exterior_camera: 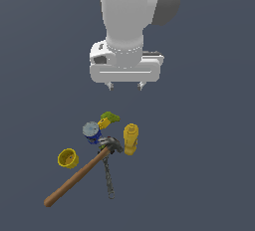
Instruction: Pick up a designated object from a clutter of objects.
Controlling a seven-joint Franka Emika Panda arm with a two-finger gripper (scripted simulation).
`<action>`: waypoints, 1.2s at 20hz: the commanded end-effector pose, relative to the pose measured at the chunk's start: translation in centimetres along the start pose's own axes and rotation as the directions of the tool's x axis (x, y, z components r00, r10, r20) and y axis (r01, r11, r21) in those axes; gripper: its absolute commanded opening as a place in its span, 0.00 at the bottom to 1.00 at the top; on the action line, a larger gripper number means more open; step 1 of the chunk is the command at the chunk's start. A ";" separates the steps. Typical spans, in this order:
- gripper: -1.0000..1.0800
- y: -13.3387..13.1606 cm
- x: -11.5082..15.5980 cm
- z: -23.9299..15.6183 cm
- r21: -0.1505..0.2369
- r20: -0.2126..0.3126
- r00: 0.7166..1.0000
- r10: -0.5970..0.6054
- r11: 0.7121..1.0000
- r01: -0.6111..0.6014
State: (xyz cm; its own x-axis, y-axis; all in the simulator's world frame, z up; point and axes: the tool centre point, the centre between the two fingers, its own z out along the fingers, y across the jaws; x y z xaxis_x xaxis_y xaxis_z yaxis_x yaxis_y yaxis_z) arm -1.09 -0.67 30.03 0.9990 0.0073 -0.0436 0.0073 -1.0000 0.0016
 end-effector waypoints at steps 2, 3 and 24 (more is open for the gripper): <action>0.96 0.0 0.0 0.0 0.000 0.000 1.000 -0.001 1.000 0.001; 0.96 0.0 0.0 0.1 -0.002 0.001 1.000 -0.004 1.000 0.004; 0.96 0.4 0.0 1.8 -0.020 0.019 0.993 -0.114 0.993 0.114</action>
State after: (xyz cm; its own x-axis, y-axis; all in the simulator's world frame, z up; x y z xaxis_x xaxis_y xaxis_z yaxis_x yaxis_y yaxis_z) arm -1.20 -0.99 28.55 0.9923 0.1069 -0.0628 0.1083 -0.9940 0.0181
